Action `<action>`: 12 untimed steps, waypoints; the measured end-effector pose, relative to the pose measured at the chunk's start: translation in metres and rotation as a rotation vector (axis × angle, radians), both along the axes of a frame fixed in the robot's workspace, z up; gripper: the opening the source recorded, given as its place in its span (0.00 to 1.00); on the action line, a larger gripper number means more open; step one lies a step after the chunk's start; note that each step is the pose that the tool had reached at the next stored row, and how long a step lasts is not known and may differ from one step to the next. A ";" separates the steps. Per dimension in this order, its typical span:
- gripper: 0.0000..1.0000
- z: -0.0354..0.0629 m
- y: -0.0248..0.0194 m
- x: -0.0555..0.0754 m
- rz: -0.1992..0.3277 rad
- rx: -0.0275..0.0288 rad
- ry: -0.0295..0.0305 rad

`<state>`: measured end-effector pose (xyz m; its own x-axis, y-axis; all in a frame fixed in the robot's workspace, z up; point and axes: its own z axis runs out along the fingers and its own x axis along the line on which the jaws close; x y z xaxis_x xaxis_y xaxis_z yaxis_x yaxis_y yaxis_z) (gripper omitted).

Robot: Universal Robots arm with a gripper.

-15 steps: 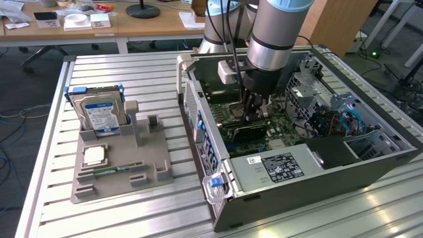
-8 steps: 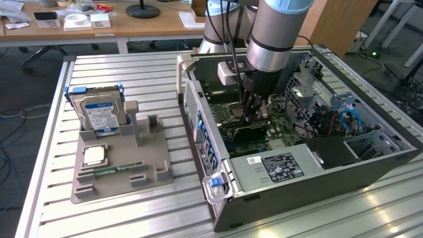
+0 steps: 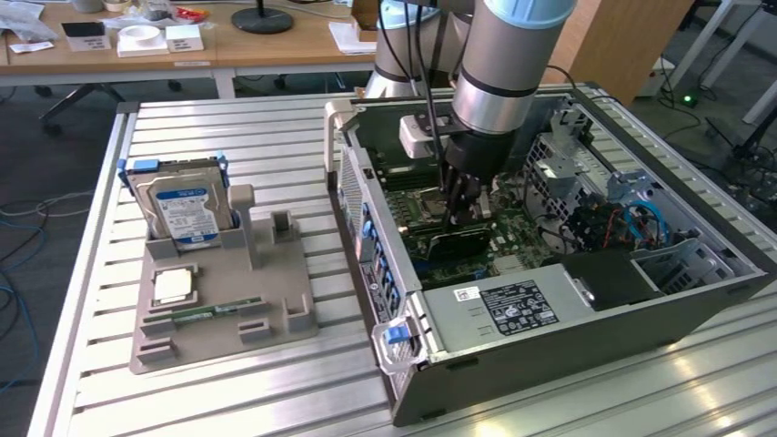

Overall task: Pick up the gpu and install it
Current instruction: 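Press down on the gpu until it lock into place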

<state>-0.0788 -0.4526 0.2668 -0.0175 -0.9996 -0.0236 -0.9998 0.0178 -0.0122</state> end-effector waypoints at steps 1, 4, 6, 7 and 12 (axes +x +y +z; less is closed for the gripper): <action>0.11 0.0000 0.0000 0.000 0.000 0.0000 0.0000; 0.11 0.0000 0.0000 0.000 0.000 0.0000 0.0000; 0.11 0.0000 0.0000 0.000 0.000 0.0000 0.0000; 0.11 0.0000 0.0000 0.000 0.000 0.0006 0.0000; 0.11 -0.0001 0.0001 0.000 0.000 0.0077 -0.0001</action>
<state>-0.0788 -0.4526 0.2667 -0.0174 -0.9994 -0.0313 -0.9998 0.0178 -0.0121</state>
